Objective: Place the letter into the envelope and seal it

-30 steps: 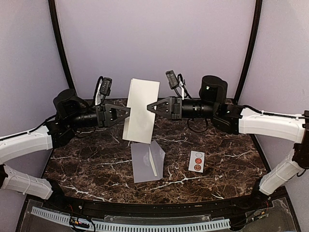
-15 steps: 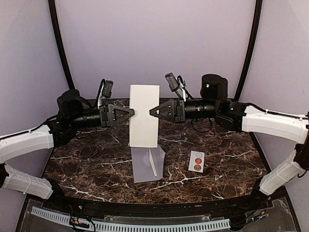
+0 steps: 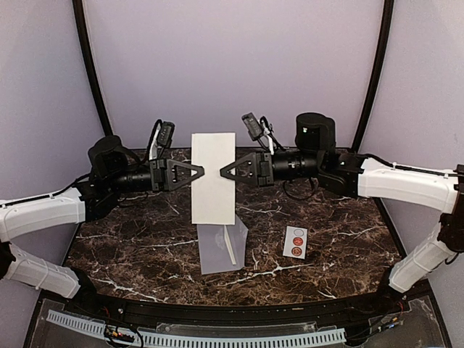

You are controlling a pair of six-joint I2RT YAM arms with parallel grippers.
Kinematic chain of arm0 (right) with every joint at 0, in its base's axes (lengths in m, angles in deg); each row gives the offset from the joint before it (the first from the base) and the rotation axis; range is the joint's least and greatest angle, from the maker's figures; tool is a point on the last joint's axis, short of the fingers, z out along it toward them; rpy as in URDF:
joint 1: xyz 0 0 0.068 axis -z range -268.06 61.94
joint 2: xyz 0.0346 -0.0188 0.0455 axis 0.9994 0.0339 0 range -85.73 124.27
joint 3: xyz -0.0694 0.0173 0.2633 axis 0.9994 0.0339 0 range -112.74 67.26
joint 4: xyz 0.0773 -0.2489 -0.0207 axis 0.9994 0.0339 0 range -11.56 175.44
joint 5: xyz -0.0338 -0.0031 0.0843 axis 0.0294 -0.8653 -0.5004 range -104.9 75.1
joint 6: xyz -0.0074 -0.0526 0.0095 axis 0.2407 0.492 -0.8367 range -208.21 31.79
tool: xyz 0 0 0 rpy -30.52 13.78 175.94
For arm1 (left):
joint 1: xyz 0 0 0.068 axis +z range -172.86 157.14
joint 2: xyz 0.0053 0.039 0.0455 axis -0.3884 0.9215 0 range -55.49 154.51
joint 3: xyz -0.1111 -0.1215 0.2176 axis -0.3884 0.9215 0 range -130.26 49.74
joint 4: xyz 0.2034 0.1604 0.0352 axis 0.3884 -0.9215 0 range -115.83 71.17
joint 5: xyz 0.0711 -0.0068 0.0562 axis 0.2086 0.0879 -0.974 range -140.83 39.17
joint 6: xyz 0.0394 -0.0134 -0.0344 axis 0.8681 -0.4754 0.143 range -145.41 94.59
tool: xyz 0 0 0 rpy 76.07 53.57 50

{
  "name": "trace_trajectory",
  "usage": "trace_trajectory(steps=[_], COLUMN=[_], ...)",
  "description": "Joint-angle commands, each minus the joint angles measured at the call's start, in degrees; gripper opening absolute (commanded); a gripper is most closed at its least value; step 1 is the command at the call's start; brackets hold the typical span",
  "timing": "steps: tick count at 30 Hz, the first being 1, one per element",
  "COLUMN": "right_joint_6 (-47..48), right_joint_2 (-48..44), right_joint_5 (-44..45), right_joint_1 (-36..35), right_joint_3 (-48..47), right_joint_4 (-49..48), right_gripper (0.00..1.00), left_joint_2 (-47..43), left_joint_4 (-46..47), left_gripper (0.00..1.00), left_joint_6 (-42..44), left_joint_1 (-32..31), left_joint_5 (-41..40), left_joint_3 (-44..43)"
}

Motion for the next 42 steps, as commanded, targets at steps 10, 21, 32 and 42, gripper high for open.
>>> trace_trajectory(steps=[10,21,32,42], right_joint_6=[-8.3,-11.2,-10.4,-10.4], right_joint_2=[3.3,2.5,-0.4,7.6], right_joint_5=[1.8,8.5,15.1,17.5], right_joint_1=[-1.5,-1.6,3.7,3.7], right_joint_3=[3.3,5.3,11.3,12.7], right_joint_4=[-15.1,-17.3,4.5,7.3], right_gripper=[0.42,0.00,0.00,0.00], left_joint_2=[-3.2,-4.3,-3.3,6.0], left_joint_4=[10.4,3.9,-14.5,-14.3], left_gripper=[0.00,0.22,0.67,0.56], left_joint_6=[-4.1,-3.3,-5.0,-7.6], left_joint_1=[0.2,0.2,1.4,2.0], left_joint_5=[-3.8,-9.4,-18.4,-18.2], left_joint_3=[5.3,7.3,13.2,16.4])
